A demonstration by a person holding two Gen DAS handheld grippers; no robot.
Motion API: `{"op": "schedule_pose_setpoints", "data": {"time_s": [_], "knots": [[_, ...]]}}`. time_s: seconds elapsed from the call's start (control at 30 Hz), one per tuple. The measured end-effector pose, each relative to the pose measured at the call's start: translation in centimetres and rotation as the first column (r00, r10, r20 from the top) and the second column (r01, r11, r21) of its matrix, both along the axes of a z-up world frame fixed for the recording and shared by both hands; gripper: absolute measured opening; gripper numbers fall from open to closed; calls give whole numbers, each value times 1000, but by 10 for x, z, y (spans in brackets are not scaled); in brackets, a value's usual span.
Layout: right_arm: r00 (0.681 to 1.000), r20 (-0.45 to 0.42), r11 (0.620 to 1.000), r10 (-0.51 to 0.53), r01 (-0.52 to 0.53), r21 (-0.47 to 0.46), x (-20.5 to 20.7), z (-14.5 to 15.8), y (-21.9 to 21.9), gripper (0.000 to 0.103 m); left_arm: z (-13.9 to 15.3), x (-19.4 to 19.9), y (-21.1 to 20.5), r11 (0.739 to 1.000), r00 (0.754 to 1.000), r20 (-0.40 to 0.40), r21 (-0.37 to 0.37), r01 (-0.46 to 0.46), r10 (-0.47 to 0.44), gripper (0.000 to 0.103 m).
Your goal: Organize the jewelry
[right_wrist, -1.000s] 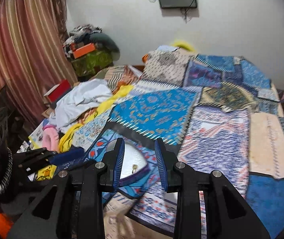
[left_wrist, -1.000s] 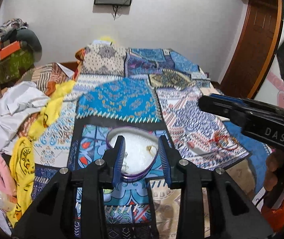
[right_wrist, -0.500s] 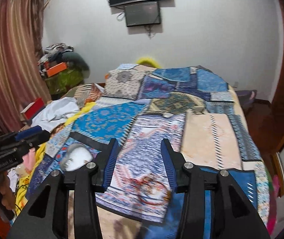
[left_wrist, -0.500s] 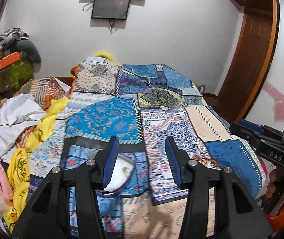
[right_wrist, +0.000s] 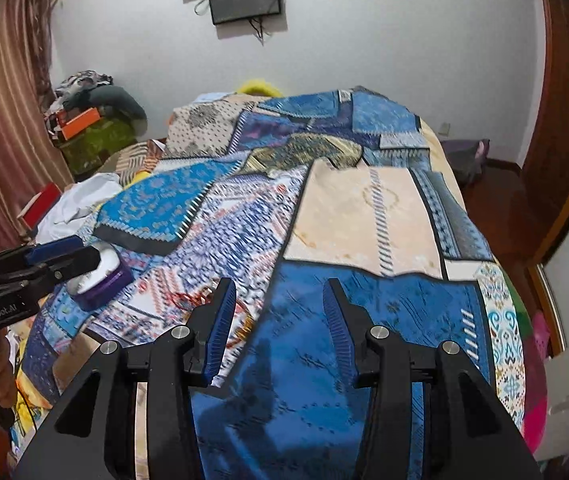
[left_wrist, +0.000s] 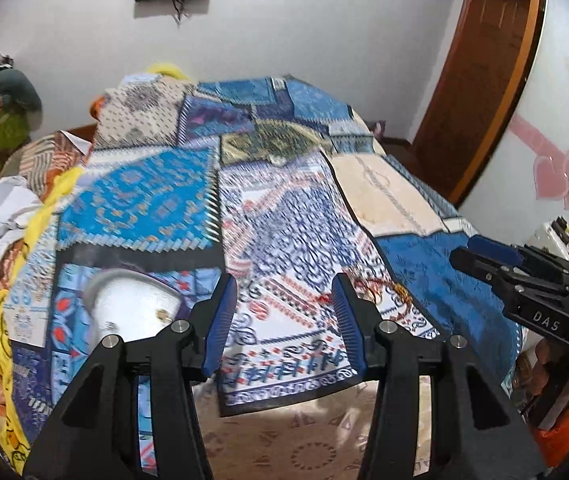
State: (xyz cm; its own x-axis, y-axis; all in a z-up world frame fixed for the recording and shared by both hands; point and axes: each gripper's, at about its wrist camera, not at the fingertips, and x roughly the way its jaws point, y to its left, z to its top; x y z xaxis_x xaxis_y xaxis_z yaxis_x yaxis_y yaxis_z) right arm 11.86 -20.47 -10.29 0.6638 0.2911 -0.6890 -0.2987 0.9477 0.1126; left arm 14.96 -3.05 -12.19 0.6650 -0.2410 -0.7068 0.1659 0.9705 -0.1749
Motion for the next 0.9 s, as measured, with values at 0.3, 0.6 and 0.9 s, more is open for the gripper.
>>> {"op": "schedule_pose_setpoints", "data": {"time_s": [0.3, 0.6, 0.9], "knots": [[999, -45, 1000, 4, -4, 6, 5, -17, -11, 42, -32, 16, -23, 1000, 997, -82, -8, 14, -15, 48], [996, -77, 999, 36, -36, 8, 9, -30, -3, 42, -50, 29, -35, 998, 989, -139, -54, 38, -46, 23], [993, -105, 999, 50, -51, -5, 13, -38, 0, 42, -54, 35, -35, 996, 990, -139, -92, 18, -30, 1]]}}
